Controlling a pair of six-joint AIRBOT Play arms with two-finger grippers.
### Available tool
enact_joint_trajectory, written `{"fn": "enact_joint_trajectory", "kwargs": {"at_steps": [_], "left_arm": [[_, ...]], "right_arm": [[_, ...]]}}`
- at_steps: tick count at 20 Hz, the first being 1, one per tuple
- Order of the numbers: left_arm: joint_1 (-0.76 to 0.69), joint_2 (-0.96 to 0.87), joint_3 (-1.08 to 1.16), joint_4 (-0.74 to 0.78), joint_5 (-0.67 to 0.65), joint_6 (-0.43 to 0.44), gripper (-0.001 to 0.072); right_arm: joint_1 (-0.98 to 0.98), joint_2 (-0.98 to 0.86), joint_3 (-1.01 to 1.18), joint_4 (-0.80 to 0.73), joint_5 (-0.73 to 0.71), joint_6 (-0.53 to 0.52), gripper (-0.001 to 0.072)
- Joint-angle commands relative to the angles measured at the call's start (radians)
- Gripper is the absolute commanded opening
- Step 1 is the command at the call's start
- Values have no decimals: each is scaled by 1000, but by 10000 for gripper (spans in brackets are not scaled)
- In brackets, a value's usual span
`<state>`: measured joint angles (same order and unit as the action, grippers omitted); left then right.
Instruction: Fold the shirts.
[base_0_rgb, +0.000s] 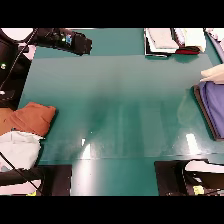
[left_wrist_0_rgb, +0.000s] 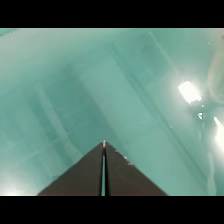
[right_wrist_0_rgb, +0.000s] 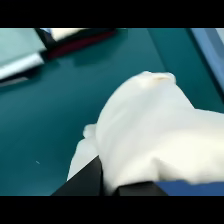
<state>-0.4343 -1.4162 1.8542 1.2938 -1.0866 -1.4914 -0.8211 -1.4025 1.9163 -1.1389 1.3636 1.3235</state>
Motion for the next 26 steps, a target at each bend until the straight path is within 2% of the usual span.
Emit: {"fn": "enact_joint_trajectory", "kwargs": {"at_steps": [1,5,8,9,11,12,13,14,16,19,22,26], "left_arm": [[0,0,0,0,-8,8,23],[0,0,0,0,-17,8,23],[0,0,0,0,-18,8,23],[0,0,0,0,-17,8,22],[0,0,0,0,-18,8,23],[0,0,0,0,-18,8,23],[0,0,0,0,-18,8,23],[0,0,0,0,-18,8,23],[0,0,0,0,-15,8,23],[0,0,0,0,-10,7,23],[0,0,0,0,-2,7,23],[0,0,0,0,-2,7,23]], "right_arm": [[-2,12,7,-194,134,16,13],[-45,69,-159,-228,182,22,13],[-110,164,-380,-341,162,22,18],[-138,193,-445,-368,150,23,74],[-214,247,-560,-383,126,23,483],[-258,267,-601,-381,121,23,618],[-298,280,-621,-379,121,24,646],[-331,293,-629,-366,111,40,646],[-362,319,-619,-246,58,60,646],[-293,330,-551,49,-4,59,645],[-51,330,-478,194,-22,59,645],[367,330,-440,193,-68,55,638]]}}
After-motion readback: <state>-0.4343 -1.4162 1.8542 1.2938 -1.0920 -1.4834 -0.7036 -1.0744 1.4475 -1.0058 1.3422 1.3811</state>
